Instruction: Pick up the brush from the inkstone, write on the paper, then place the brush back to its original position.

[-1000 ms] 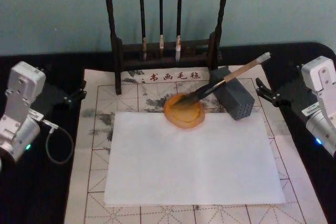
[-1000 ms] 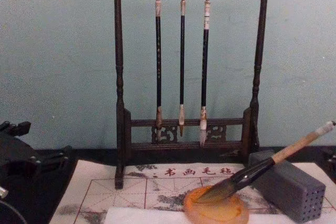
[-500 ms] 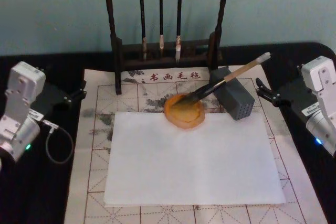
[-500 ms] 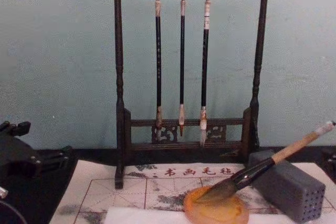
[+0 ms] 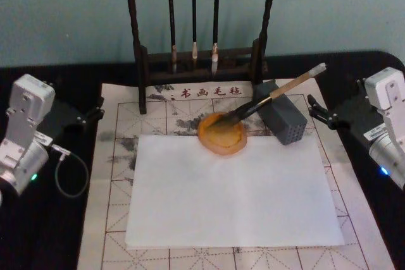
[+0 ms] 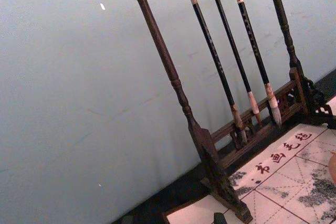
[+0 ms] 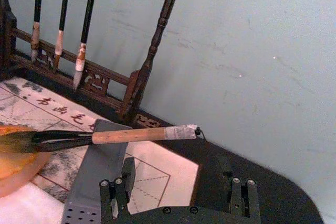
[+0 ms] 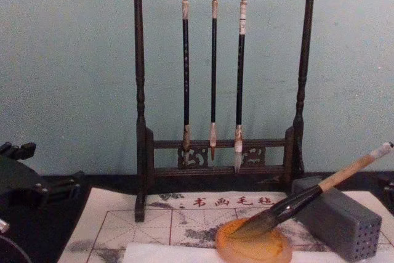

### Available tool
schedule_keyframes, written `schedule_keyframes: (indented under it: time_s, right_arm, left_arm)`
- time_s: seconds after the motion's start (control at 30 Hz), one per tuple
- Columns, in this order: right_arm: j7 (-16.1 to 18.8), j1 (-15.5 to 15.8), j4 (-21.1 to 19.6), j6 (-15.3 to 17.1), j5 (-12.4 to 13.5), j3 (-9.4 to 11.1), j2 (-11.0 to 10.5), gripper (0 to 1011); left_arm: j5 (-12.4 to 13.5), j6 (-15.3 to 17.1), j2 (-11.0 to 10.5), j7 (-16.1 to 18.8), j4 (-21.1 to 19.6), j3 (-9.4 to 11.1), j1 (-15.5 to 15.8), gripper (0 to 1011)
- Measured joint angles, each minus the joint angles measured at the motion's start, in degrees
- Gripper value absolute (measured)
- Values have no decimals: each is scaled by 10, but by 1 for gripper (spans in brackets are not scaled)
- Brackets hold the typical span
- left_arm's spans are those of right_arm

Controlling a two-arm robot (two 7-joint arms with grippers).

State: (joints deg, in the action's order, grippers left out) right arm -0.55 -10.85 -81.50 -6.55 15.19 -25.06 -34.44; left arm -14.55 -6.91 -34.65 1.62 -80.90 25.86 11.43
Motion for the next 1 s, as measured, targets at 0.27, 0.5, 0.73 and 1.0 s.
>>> schedule_keyframes:
  time_s: [0.27,0.5,0.73,1.0]
  right_arm:
    - [47,19,-18,31,61,26,7,1000]
    - [89,32,-25,80,138,55,26,1000]
    - [117,42,-30,117,208,88,55,1000]
    - [135,44,-26,160,285,127,92,1000]
  left_arm:
    - [0,0,0,0,0,0,0,1001]
    - [0,0,0,0,0,0,0,1001]
    - [0,0,0,0,0,0,0,1001]
    - [0,0,0,0,0,0,0,1001]
